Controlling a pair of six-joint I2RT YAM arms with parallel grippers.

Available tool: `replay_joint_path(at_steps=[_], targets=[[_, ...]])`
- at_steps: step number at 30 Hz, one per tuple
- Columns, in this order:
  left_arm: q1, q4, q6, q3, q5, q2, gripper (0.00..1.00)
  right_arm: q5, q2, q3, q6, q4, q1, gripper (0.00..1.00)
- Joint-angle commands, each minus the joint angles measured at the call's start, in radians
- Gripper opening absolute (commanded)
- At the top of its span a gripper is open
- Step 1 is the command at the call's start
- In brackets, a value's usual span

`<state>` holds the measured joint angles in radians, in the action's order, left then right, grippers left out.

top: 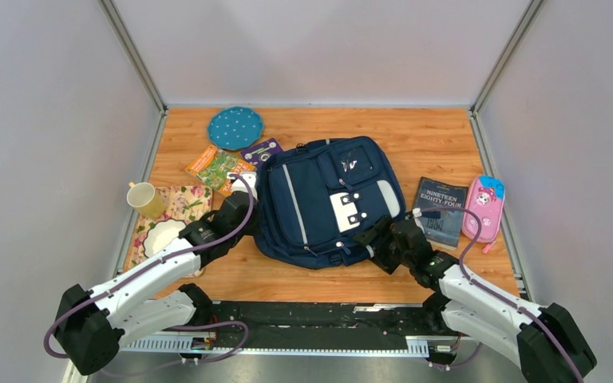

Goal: Pack the student bag
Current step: Move the book to the center of the board, then unzip the student bag at the center of the board.

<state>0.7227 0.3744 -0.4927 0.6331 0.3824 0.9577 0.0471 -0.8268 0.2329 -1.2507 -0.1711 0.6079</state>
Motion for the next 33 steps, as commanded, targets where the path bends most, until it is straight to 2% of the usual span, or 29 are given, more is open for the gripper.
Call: replay_joint_path(at_steps=[1,3,4,5,7,8,10,11,12,13,15,16,17,19,22,25,27,31,33], targets=[[-0.003,-0.035,-0.014,0.039,-0.036,-0.007,0.0,-0.205,-0.076,-0.024,-0.081,0.162,0.023,0.94],[-0.005,-0.038,-0.014,0.033,-0.045,-0.005,0.0,-0.248,-0.104,-0.062,-0.095,0.309,0.033,0.85],[-0.003,-0.045,-0.014,0.028,-0.054,-0.004,0.0,-0.275,-0.133,-0.082,-0.116,0.324,0.047,0.78],[-0.003,-0.049,-0.014,0.025,-0.062,0.001,0.0,-0.277,-0.143,-0.089,-0.131,0.35,0.047,0.64],[-0.003,-0.048,-0.009,0.025,-0.08,0.01,0.0,-0.262,-0.149,-0.089,-0.11,0.375,0.049,0.53],[-0.005,-0.051,-0.004,0.025,-0.088,0.016,0.0,-0.262,-0.146,-0.083,-0.107,0.374,0.053,0.32],[-0.003,-0.055,-0.003,0.024,-0.099,0.021,0.0,-0.257,-0.127,-0.084,-0.092,0.374,0.055,0.09],[-0.003,-0.058,0.006,0.023,-0.105,0.024,0.0,-0.256,-0.112,-0.075,-0.085,0.361,0.055,0.02],[-0.003,-0.063,0.011,0.023,-0.112,0.024,0.0,-0.253,-0.066,-0.064,-0.078,0.345,0.053,0.0],[-0.003,-0.068,0.019,0.033,-0.125,0.024,0.08,-0.254,-0.039,-0.052,-0.064,0.325,0.055,0.0],[-0.003,-0.063,0.051,0.049,-0.132,0.024,0.29,-0.265,0.059,0.004,-0.079,0.224,0.053,0.0],[-0.003,-0.037,0.063,0.083,-0.119,0.023,0.59,-0.274,0.096,0.031,-0.084,0.191,0.053,0.0],[-0.005,-0.019,0.084,0.103,-0.105,0.016,0.68,-0.286,0.122,0.057,-0.101,0.094,0.055,0.0],[-0.005,0.026,0.104,0.166,-0.064,0.004,0.79,-0.351,0.184,0.15,-0.131,0.004,0.055,0.0],[-0.003,0.044,0.132,0.212,-0.027,-0.059,0.8,-0.444,0.192,0.233,-0.151,-0.041,0.053,0.0],[-0.003,0.028,0.134,0.209,-0.002,-0.152,0.8,-0.461,0.14,0.322,-0.162,-0.044,0.047,0.0],[-0.003,0.0,0.134,0.191,-0.055,-0.229,0.8,-0.44,0.071,0.359,-0.159,-0.018,0.046,0.0],[0.026,-0.123,0.089,0.104,-0.296,-0.275,0.8,-0.443,-0.001,0.396,-0.197,0.076,0.039,0.0],[0.107,-0.132,0.095,0.086,-0.266,-0.245,0.8,-0.444,-0.04,0.453,-0.193,0.087,0.036,0.0]])
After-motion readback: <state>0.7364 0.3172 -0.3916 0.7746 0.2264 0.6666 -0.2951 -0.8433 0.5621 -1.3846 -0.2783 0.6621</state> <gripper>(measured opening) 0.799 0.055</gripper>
